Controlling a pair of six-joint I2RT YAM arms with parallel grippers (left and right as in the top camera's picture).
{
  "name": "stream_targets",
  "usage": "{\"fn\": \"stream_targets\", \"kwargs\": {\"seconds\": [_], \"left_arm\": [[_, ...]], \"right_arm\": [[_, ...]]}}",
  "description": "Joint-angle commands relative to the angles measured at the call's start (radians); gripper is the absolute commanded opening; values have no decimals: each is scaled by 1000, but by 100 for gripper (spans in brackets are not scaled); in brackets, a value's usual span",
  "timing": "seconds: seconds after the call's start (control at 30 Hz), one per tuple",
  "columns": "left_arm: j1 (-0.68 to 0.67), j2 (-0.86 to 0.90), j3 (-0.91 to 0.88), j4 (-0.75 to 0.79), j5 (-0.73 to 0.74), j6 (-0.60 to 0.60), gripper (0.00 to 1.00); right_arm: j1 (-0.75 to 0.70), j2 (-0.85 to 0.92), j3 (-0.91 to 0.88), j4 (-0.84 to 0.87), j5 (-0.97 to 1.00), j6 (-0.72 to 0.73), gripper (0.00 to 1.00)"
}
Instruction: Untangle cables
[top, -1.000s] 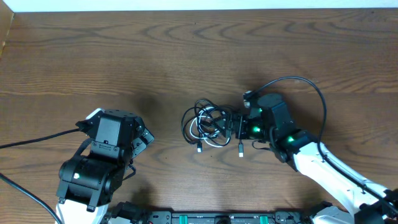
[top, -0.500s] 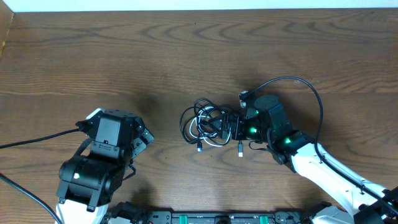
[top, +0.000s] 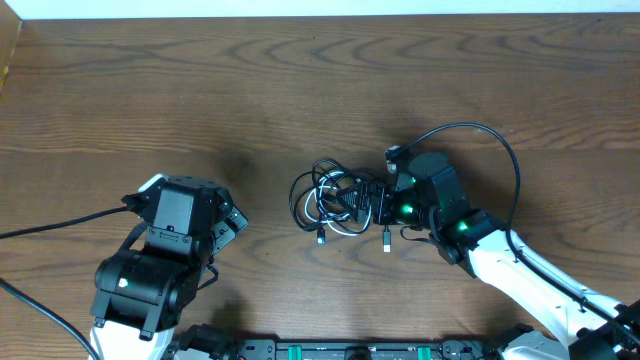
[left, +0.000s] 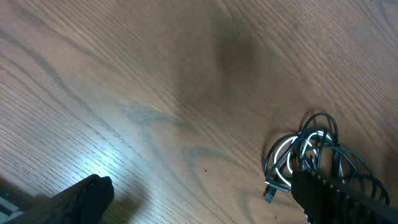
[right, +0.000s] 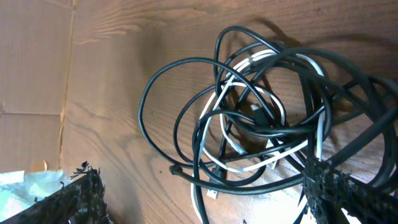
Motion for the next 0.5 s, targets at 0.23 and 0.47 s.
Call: {"fn": "stream_targets", "kwargs": {"seconds": [0.23, 0.47], "left_arm": [[4, 3, -9, -5, -2, 16, 98], [4, 3, -9, -5, -3, 16, 98]], "right_arm": [[5, 1, 18, -22, 30, -13, 99], [5, 1, 18, -26, 29, -13, 99]]}}
